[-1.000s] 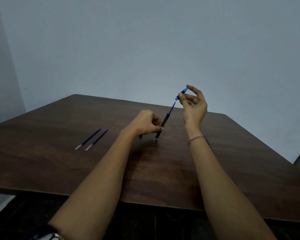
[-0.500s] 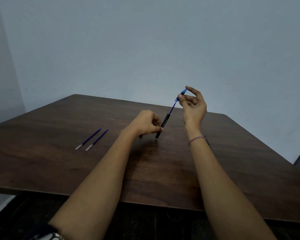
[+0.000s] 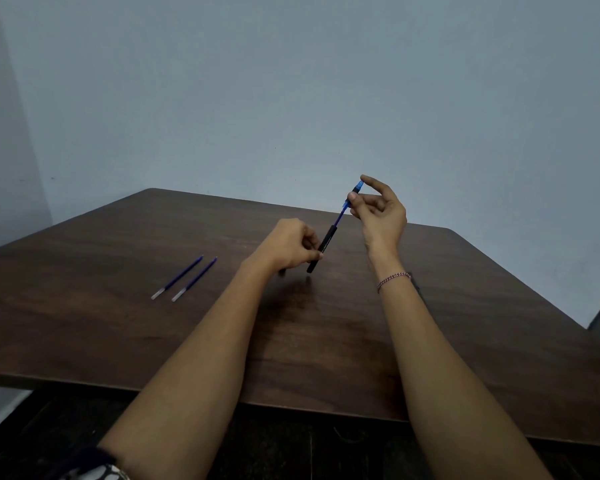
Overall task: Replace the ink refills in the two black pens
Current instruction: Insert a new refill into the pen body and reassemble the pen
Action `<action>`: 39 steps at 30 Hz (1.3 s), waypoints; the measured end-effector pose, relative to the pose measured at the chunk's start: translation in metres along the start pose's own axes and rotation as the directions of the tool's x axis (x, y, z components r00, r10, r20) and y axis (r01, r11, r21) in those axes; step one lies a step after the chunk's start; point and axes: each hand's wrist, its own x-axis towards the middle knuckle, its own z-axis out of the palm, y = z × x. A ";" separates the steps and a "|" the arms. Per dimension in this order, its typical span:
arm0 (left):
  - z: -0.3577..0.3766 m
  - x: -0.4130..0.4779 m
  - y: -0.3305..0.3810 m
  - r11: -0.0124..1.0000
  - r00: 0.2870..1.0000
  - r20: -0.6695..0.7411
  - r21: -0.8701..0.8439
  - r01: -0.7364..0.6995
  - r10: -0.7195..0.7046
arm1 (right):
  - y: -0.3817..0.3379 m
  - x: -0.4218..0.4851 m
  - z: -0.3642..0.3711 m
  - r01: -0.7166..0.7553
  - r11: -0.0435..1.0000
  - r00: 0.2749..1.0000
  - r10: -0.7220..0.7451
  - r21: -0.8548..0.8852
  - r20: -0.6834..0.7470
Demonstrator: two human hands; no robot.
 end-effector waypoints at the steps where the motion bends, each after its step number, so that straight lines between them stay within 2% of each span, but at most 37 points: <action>1: 0.000 0.000 0.000 1.000 1.000 -0.003 0.009 0.000 0.000 | 0.000 0.000 0.000 0.005 1.000 1.000 -0.005 -0.011 0.000; 9: 0.000 -0.001 -0.001 0.999 0.999 -0.044 0.032 0.003 -0.002 | 0.003 0.001 0.000 0.017 0.999 1.000 -0.017 -0.051 0.004; 13: 0.001 -0.001 -0.002 0.999 0.998 -0.062 0.034 -0.005 0.007 | 0.003 0.003 0.000 -0.015 1.000 1.000 0.015 -0.012 0.024; 21: 0.001 0.001 -0.002 1.000 0.992 -0.129 0.007 0.014 -0.013 | 0.008 -0.001 0.006 0.048 0.993 0.977 -0.024 -0.110 0.212; 27: 0.000 0.000 -0.003 1.000 0.989 -0.148 0.022 -0.005 0.008 | 0.012 0.001 0.004 0.080 0.986 0.978 -0.049 -0.148 0.205; 39: -0.001 -0.001 -0.002 1.000 0.987 -0.161 0.011 -0.002 0.004 | 0.014 0.001 0.005 0.074 0.991 0.969 -0.045 -0.110 0.244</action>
